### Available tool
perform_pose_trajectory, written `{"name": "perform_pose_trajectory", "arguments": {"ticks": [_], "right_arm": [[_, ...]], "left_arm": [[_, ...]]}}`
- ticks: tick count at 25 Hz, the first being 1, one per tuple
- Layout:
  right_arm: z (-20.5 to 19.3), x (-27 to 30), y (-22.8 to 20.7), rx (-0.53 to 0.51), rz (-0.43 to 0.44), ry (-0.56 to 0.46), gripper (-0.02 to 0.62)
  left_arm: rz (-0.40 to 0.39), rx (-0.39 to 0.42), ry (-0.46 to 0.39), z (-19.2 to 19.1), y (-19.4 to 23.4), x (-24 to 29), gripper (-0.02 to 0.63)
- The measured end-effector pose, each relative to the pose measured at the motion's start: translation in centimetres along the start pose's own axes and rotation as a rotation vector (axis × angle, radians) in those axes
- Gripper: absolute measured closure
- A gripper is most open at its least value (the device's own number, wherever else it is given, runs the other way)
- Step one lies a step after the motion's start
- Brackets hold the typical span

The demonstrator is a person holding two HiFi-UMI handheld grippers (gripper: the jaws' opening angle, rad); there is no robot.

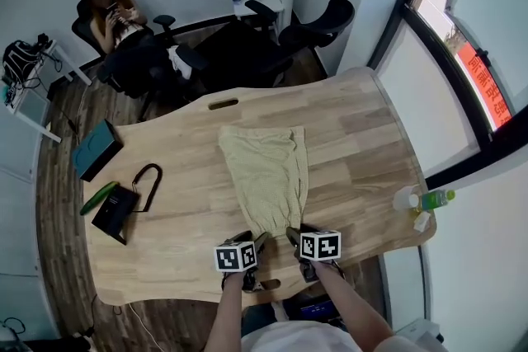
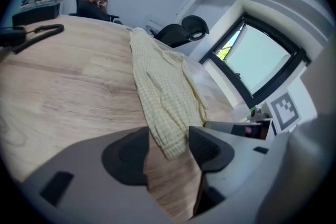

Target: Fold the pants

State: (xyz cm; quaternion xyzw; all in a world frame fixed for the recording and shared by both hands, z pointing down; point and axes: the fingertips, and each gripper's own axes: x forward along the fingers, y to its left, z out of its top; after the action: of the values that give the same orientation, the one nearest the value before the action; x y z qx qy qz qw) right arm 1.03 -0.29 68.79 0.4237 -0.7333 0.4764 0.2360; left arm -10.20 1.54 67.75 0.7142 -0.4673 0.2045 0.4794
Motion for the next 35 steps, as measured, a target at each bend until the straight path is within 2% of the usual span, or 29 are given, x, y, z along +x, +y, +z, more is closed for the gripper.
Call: {"name": "perform_pose_trajectory", "arguments": {"ticks": [4,7,13,20,29,35], "right_arm": [[0.2,0.1,0.1,0.016,0.035,0.015,0.44],[0.0,0.4,0.5,0.014,0.066,0.025,0.473],[0.0,0.4,0.7,0.003,0.123,0.036,0.521],[0.7,-1.0,1.5,-0.048,0.144,0.033,0.555],[1.2,-3.5,4.1,-0.068,0.232,-0.016,0.558],[1.0,-6.2,5.8,-0.059,0.298,-0.051,0.56]], "left_arm": [[0.016,-0.048,-0.015,0.0,0.4,0.0,0.388],[0.028,-0.058,-0.009,-0.5,0.5,0.1,0.463],[0.038,-0.076,-0.038,-0.6,0.7,-0.1,0.515],[0.014,-0.042,-0.059,0.3,-1.1,-1.2,0.543],[-0.036,-0.021,-0.093,0.8,-1.9,-4.1,0.551],[-0.088,-0.035,-0.125,0.8,-3.3,-6.8,0.552]]}}
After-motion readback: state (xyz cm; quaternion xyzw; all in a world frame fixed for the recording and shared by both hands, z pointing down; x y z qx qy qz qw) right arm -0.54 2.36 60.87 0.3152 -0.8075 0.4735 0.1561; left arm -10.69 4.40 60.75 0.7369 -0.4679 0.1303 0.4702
